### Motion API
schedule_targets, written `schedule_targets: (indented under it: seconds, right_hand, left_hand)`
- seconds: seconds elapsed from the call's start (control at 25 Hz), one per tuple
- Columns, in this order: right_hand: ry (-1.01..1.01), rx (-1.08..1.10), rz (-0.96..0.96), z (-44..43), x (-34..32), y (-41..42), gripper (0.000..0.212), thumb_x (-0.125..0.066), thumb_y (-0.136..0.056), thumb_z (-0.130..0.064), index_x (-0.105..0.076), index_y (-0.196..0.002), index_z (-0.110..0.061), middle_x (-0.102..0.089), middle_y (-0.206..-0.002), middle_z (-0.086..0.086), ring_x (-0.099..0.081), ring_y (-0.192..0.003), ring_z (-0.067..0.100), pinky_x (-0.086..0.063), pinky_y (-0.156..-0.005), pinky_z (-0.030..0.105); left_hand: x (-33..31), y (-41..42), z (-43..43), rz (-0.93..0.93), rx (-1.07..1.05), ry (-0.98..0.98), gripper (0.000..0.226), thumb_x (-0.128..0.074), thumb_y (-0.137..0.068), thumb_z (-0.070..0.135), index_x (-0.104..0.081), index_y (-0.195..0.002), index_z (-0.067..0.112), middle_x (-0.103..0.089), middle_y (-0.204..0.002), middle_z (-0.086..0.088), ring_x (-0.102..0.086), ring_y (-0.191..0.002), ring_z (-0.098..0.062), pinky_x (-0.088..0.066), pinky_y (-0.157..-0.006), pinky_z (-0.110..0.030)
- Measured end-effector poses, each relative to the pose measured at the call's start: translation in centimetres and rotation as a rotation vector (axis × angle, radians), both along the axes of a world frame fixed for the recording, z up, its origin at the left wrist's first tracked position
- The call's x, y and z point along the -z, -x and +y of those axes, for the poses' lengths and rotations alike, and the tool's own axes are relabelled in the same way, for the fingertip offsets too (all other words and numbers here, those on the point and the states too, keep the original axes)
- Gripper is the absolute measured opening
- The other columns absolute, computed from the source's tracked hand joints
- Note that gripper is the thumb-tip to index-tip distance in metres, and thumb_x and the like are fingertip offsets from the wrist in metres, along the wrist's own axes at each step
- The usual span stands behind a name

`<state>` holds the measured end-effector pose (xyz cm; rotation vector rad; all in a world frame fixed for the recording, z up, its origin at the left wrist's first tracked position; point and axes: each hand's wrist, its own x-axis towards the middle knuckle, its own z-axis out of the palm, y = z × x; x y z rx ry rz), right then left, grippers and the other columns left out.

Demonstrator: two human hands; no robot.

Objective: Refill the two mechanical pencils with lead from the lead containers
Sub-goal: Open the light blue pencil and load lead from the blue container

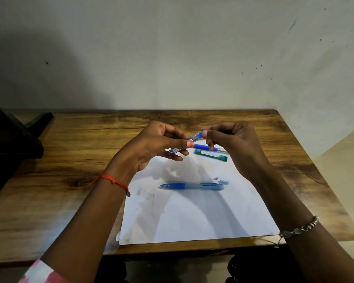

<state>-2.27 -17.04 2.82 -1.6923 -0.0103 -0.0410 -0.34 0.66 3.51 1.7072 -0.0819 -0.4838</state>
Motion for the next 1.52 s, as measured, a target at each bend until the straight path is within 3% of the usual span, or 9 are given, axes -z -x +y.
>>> schedule_targets:
  seconds: [0.24, 0.4, 0.52, 0.8, 0.96, 1.08, 1.24, 1.36, 1.52]
  right_hand:
    - [-0.277, 0.112, 0.000, -1.0, -0.3, -0.8, 0.025, -0.053, -0.084, 0.005, -0.063, -0.062, -0.004, -0.057, -0.051, 0.002, -0.047, -0.047, 0.015, -0.043, -0.049, 0.020]
    - [-0.562, 0.062, 0.272, -1.3, -0.3, -0.6, 0.021, -0.036, -0.083, 0.001, -0.052, -0.069, -0.003, -0.058, -0.062, 0.012, -0.053, -0.056, 0.020, -0.047, -0.048, 0.022]
    - [-0.480, -0.065, 0.451, -0.5, -0.1, -0.2, 0.018, -0.040, -0.083, 0.001, -0.058, -0.079, 0.003, -0.063, -0.065, 0.013, -0.057, -0.055, 0.017, -0.048, -0.047, 0.020]
    - [-0.422, -0.181, 0.448, 0.0, 0.6, -0.2, 0.015, -0.055, -0.085, 0.000, -0.066, -0.091, 0.008, -0.071, -0.075, 0.012, -0.066, -0.062, 0.012, -0.053, -0.056, 0.017]
    - [-0.438, -0.189, 0.459, -0.1, 0.8, -0.3, 0.018, -0.052, -0.087, 0.001, -0.064, -0.096, 0.010, -0.070, -0.079, 0.011, -0.067, -0.064, 0.012, -0.053, -0.058, 0.017]
    - [-0.441, -0.185, 0.479, -0.1, 0.9, -0.3, 0.020, -0.052, -0.087, 0.000, -0.063, -0.099, 0.011, -0.070, -0.079, 0.011, -0.067, -0.064, 0.012, -0.053, -0.057, 0.017]
    - [-0.456, -0.173, 0.517, -0.1, 1.0, -0.4, 0.019, -0.053, -0.087, -0.001, -0.063, -0.098, 0.010, -0.070, -0.076, 0.009, -0.067, -0.062, 0.011, -0.053, -0.056, 0.016]
    - [-0.449, -0.166, 0.522, -0.2, 1.1, -0.5, 0.017, -0.054, -0.087, -0.002, -0.064, -0.096, 0.008, -0.070, -0.072, 0.008, -0.065, -0.060, 0.010, -0.052, -0.055, 0.015]
    - [-0.385, -0.113, 0.492, -0.2, 0.9, -0.4, 0.012, -0.058, -0.085, -0.004, -0.067, -0.083, 0.003, -0.067, -0.063, 0.005, -0.058, -0.052, 0.008, -0.048, -0.049, 0.014]
  left_hand:
    - [0.0, -0.1, 0.7, 0.005, -0.028, -0.003, 0.006, -0.073, -0.072, 0.005, -0.069, -0.073, 0.009, -0.068, -0.057, 0.002, -0.066, -0.053, -0.010, -0.056, -0.053, -0.024]
    - [0.0, -0.2, 0.9, -0.032, -0.046, -0.018, 0.008, -0.075, -0.071, 0.008, -0.070, -0.076, 0.012, -0.069, -0.057, 0.003, -0.064, -0.054, -0.007, -0.054, -0.053, -0.020]
    - [0.1, -0.3, 0.6, -0.054, -0.061, -0.071, 0.010, -0.077, -0.070, 0.009, -0.070, -0.072, 0.016, -0.067, -0.055, 0.006, -0.062, -0.052, -0.003, -0.049, -0.051, -0.017]
    - [0.4, -0.4, 0.4, -0.189, -0.065, -0.106, 0.012, -0.078, -0.068, 0.006, -0.072, -0.075, 0.013, -0.069, -0.073, -0.001, -0.053, -0.051, -0.001, -0.038, -0.048, -0.014]
    - [0.4, -0.6, 0.3, -0.283, -0.080, -0.150, 0.014, -0.079, -0.066, 0.009, -0.072, -0.074, 0.019, -0.073, -0.084, -0.005, -0.063, -0.072, -0.009, -0.050, -0.069, -0.024]
    - [0.4, -0.6, 0.2, -0.365, -0.050, -0.197, 0.016, -0.079, -0.067, 0.011, -0.071, -0.073, 0.023, -0.073, -0.082, -0.001, -0.064, -0.077, -0.012, -0.048, -0.070, -0.022]
    - [0.2, -0.6, 0.1, -0.491, -0.011, -0.253, 0.014, -0.077, -0.070, 0.010, -0.073, -0.078, 0.020, -0.065, -0.078, 0.012, -0.062, -0.080, -0.010, -0.047, -0.068, -0.025]
    - [0.0, -0.5, -0.1, -0.538, -0.006, -0.262, 0.014, -0.075, -0.071, 0.007, -0.074, -0.081, 0.016, -0.061, -0.081, 0.013, -0.062, -0.086, -0.016, -0.050, -0.071, -0.032]
    - [-0.1, -0.5, -0.2, -0.557, -0.005, -0.253, 0.013, -0.075, -0.070, 0.005, -0.074, -0.081, 0.013, -0.060, -0.080, 0.013, -0.061, -0.085, -0.015, -0.050, -0.068, -0.028]
